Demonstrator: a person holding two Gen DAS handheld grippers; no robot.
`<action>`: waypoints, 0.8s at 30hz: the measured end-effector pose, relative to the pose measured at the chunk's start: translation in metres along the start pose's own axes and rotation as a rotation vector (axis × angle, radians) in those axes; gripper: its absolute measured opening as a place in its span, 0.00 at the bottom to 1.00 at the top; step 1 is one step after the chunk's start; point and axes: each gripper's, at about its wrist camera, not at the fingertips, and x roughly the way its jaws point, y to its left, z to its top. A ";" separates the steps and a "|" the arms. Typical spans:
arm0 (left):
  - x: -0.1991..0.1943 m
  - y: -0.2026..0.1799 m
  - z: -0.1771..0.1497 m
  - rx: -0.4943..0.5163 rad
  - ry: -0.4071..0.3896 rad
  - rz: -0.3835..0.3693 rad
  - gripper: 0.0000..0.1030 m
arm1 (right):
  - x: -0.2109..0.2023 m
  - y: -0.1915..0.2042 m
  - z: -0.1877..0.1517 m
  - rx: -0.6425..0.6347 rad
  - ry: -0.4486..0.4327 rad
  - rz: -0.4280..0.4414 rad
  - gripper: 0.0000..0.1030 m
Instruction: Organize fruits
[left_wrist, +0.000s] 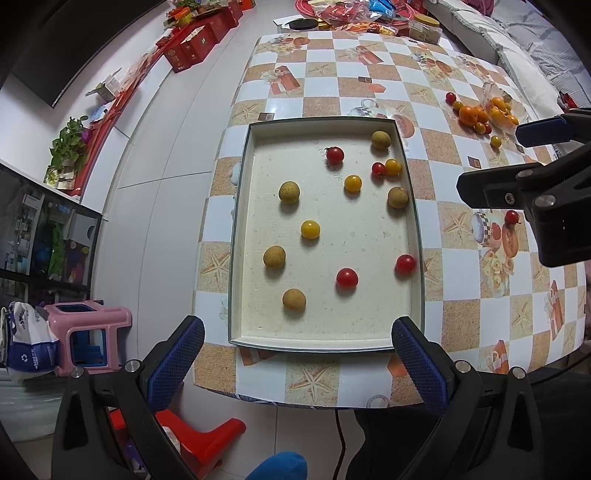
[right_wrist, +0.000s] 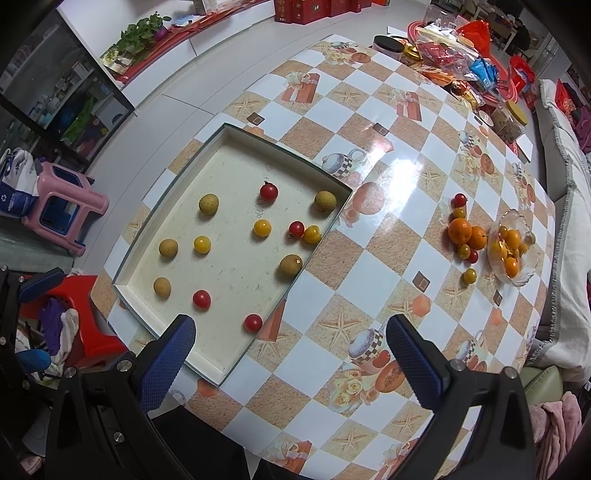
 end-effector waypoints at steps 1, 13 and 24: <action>0.000 0.000 0.000 0.001 0.001 0.002 0.99 | 0.000 0.000 0.000 0.002 0.000 0.000 1.00; 0.000 -0.001 0.001 0.007 0.002 0.001 0.99 | 0.001 0.001 -0.001 -0.001 -0.002 0.001 1.00; -0.001 -0.002 0.001 0.010 0.001 0.006 0.99 | 0.000 0.002 -0.001 0.000 -0.001 0.002 1.00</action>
